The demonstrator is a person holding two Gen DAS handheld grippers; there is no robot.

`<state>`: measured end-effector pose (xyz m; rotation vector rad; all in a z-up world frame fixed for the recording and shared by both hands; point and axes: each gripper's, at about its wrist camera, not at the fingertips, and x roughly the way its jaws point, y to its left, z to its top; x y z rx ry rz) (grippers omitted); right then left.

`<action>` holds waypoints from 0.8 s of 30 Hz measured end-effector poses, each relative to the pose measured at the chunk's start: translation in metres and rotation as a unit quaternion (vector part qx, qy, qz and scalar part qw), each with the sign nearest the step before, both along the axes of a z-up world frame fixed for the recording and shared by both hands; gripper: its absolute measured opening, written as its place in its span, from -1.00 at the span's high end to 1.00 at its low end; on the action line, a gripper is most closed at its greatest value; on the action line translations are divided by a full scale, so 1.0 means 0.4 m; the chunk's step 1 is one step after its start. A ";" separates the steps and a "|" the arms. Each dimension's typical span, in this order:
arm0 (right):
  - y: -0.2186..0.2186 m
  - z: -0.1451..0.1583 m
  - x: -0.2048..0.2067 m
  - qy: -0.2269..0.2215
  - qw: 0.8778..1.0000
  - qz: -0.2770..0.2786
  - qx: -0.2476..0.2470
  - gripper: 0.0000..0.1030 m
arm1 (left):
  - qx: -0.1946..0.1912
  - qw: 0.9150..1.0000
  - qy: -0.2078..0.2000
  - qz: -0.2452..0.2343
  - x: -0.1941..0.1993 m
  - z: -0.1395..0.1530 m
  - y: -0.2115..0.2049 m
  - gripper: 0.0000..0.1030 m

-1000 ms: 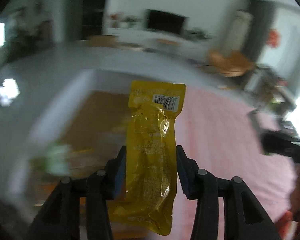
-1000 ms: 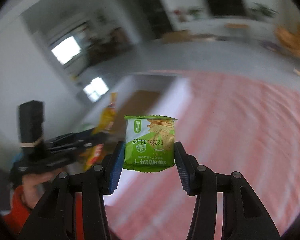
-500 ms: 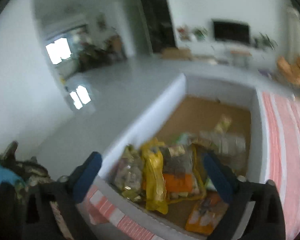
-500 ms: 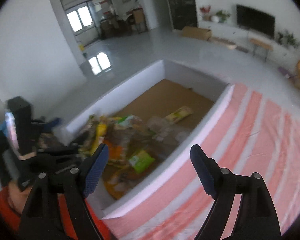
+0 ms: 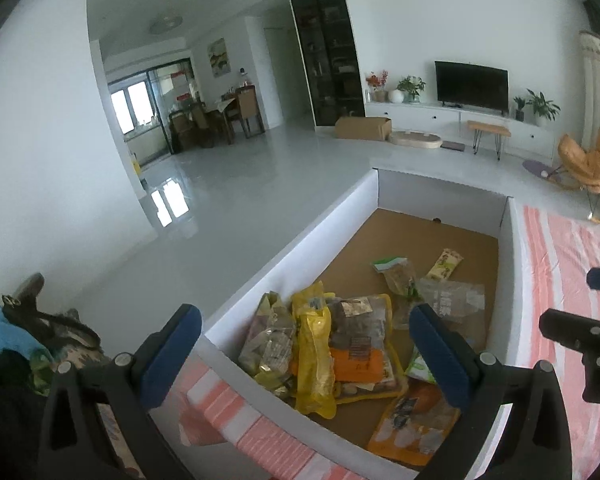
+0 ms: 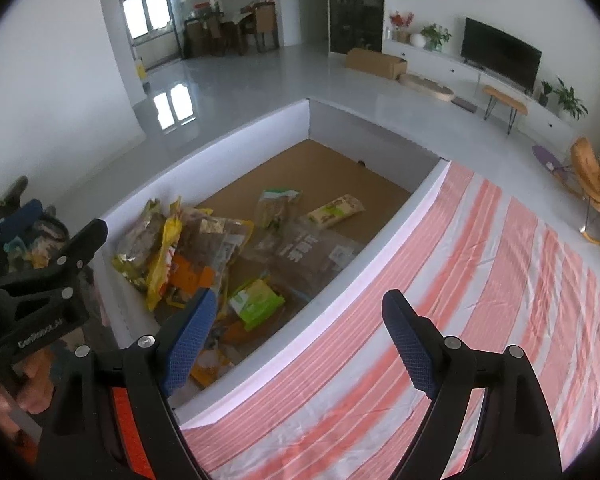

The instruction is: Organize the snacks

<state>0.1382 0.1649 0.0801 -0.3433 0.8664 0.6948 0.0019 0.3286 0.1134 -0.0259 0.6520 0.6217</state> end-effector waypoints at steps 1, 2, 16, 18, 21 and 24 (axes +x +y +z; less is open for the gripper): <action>0.003 -0.001 -0.002 -0.003 1.000 0.000 -0.003 -0.69 | 0.003 1.000 0.003 -0.001 0.002 0.001 -0.003 -0.99; 0.006 -0.001 -0.004 -0.007 1.000 0.001 -0.006 -0.69 | 0.005 1.000 0.006 -0.001 0.007 -0.002 -0.002 -0.99; 0.017 -0.022 -0.006 -0.015 1.000 0.005 -0.026 -0.69 | -0.052 0.997 0.050 0.020 0.024 -0.034 0.049 -0.99; 0.018 -0.025 -0.005 -0.015 1.000 0.007 -0.027 -0.69 | -0.057 0.997 0.047 0.017 0.024 -0.033 0.050 -1.00; 0.018 -0.025 -0.003 -0.015 0.999 0.007 -0.027 -0.69 | -0.061 0.997 0.044 0.011 0.024 -0.026 0.049 -1.00; 0.019 -0.027 -0.002 -0.015 0.999 0.006 -0.028 -0.69 | -0.068 0.997 0.042 0.009 0.025 -0.020 0.054 -1.00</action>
